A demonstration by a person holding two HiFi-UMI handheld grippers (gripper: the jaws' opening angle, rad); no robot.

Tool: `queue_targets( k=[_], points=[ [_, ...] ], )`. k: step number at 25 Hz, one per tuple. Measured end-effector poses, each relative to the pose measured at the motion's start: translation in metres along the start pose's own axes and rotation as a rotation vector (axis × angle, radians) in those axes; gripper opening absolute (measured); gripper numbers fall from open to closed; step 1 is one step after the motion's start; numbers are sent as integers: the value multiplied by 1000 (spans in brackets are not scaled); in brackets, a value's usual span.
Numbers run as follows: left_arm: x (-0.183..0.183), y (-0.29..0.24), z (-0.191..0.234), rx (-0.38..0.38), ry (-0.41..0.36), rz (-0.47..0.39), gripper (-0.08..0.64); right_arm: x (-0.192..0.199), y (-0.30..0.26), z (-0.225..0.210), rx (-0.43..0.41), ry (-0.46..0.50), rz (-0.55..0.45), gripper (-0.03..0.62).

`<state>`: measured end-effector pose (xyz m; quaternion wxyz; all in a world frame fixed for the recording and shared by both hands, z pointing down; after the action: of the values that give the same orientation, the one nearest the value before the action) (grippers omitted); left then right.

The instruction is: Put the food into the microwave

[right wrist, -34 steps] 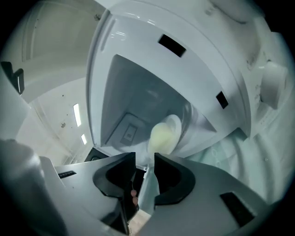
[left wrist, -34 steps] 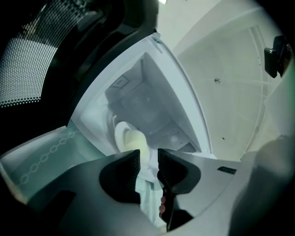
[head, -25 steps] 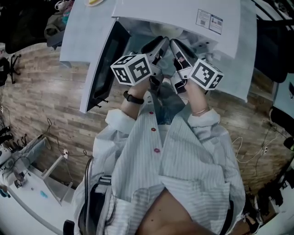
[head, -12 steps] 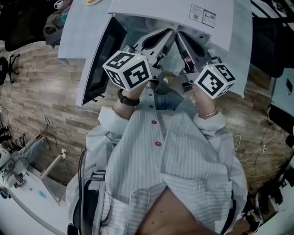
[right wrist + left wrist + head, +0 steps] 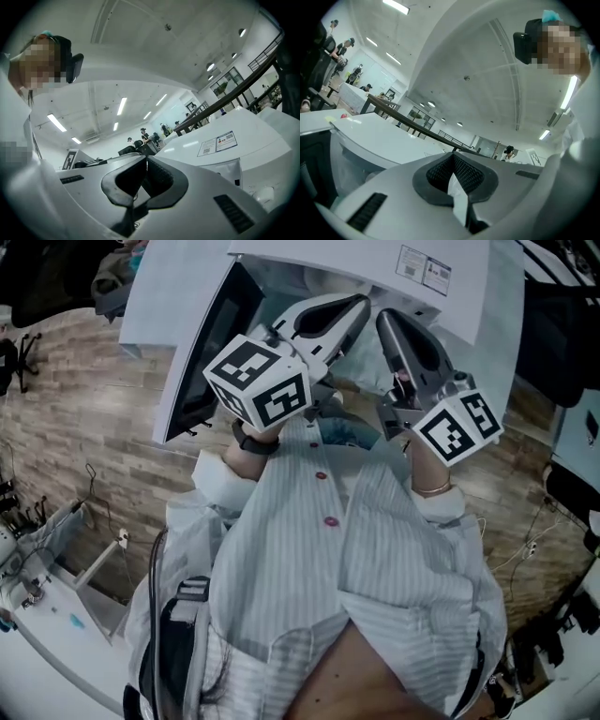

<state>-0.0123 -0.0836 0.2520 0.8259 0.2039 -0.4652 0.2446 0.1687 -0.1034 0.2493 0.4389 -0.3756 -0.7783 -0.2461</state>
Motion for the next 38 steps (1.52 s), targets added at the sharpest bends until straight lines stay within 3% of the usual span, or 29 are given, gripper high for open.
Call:
queue_targets(
  k=[11, 16, 21, 25, 38],
  points=[
    [2, 5, 10, -31, 22, 2, 8, 4, -15, -3, -23, -9, 22, 35],
    [3, 8, 19, -53, 91, -19, 8, 9, -18, -6, -24, -20, 38, 34],
    [3, 17, 30, -80, 56, -24, 8, 11, -17, -9, -24, -22, 50, 34],
    [1, 19, 28, -51, -39, 21, 8, 15, -15, -9, -18, -25, 59, 32],
    [5, 20, 30, -48, 4, 25, 9, 21, -13, -7, -26, -27, 72, 32]
  ],
)
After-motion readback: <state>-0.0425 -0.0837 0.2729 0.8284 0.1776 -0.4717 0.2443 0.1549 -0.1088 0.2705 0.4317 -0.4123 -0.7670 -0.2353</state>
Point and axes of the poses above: the fingertips, and each gripper's own axes: y backward along the fingers, z to its left, x out of its underside, the point moved 10 cm from there along y, backward along the fingers, and after that the axes turned 7 degrees about -z, right-handed, at the moved point
